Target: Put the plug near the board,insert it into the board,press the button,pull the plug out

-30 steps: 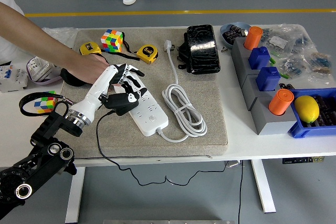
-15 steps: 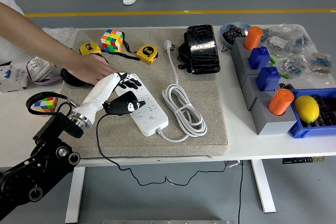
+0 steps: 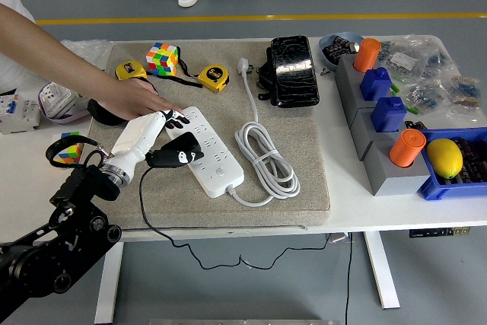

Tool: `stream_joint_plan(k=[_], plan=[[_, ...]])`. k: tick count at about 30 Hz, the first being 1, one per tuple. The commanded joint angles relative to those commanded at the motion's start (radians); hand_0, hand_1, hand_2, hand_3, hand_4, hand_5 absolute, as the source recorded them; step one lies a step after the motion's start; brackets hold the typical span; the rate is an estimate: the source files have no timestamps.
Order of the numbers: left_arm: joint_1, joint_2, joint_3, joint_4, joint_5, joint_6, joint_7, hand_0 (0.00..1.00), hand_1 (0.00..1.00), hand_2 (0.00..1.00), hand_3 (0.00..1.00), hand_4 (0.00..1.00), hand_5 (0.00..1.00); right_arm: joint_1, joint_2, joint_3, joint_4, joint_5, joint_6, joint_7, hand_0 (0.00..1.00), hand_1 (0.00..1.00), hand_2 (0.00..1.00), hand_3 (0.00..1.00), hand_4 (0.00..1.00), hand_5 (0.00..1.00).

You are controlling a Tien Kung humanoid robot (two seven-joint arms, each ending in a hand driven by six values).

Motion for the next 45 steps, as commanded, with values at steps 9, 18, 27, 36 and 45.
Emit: stream_joint_plan(k=[9, 18, 27, 36, 45], plan=[[-0.006, -0.007, 0.008, 0.015, 0.016, 0.004, 0.002, 0.329, 0.404, 0.437, 0.546, 0.902, 0.293, 0.0, 0.001, 0.007, 0.003, -0.006, -0.001, 0.0, 0.552, 0.594, 0.546, 0.513, 0.872, 0.376], [-0.014, -0.015, 0.013, 0.026, 0.041, -0.003, 0.009, 0.223, 0.304, 0.352, 0.518, 0.779, 0.197, 0.0, 0.001, 0.009, 0.003, -0.007, -0.001, 0.0, 0.553, 0.593, 0.546, 0.513, 0.872, 0.376], [-0.011, -0.014, 0.009, 0.019, 0.027, 0.009, -0.025, 0.186, 0.216, 0.273, 0.469, 0.71, 0.127, -0.001, 0.002, 0.008, 0.003, -0.006, -0.002, 0.003, 0.551, 0.593, 0.545, 0.512, 0.871, 0.376], [0.001, -0.004, -0.021, 0.007, -0.016, 0.057, -0.138, 0.182, 0.209, 0.277, 0.463, 0.698, 0.111, 0.0, 0.003, 0.011, 0.003, -0.006, -0.004, 0.006, 0.55, 0.591, 0.545, 0.512, 0.87, 0.375], [0.034, 0.031, -0.087, 0.008, -0.002, 0.063, -0.163, 0.182, 0.205, 0.271, 0.462, 0.679, 0.094, -0.002, 0.003, 0.014, 0.002, -0.008, -0.004, 0.006, 0.55, 0.591, 0.544, 0.513, 0.869, 0.375]])
